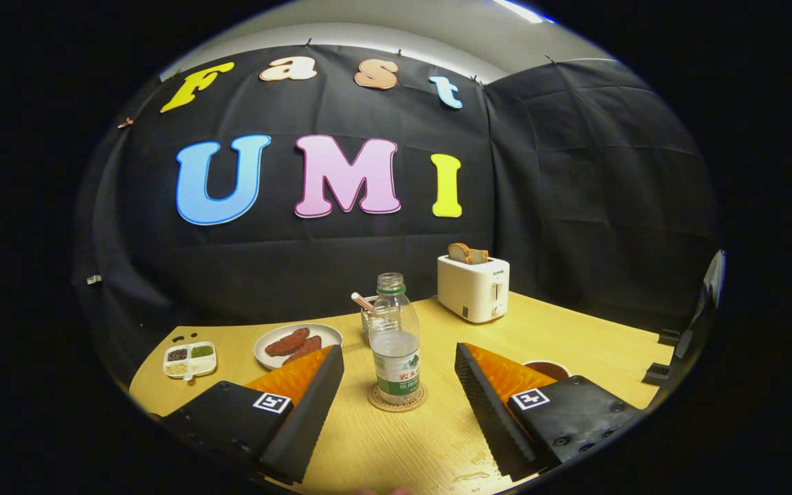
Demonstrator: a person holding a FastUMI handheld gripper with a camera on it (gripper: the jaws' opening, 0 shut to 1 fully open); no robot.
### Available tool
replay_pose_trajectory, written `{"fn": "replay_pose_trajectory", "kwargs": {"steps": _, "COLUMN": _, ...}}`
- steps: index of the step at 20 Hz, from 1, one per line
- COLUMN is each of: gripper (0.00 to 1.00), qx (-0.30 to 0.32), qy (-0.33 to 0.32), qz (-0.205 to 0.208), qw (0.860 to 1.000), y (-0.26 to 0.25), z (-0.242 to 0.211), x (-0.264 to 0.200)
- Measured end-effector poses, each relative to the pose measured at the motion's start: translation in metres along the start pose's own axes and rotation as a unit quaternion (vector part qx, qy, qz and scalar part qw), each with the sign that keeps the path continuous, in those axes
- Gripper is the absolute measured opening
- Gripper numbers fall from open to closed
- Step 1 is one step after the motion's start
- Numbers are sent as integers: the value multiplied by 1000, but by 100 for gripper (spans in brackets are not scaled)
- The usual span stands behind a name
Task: Take the bottle from table, then pour the juice into the cup, finally place the bottle on the coaster
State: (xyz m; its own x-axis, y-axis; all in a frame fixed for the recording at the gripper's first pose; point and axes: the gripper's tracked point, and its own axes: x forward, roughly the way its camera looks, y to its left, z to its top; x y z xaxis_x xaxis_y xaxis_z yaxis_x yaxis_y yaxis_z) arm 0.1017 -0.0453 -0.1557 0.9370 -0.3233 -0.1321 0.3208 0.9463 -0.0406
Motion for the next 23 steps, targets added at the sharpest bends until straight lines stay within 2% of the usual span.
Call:
{"fn": "replay_pose_trajectory", "kwargs": {"steps": 10, "gripper": 100, "qx": 10, "qy": -7, "qz": 68, "qw": 998, "y": -7, "z": 61, "x": -45}}
{"fn": "replay_pose_trajectory", "kwargs": {"steps": 23, "gripper": 100, "qx": -11, "qy": -13, "qz": 139, "qw": 990, "y": -41, "z": 89, "x": -82}}
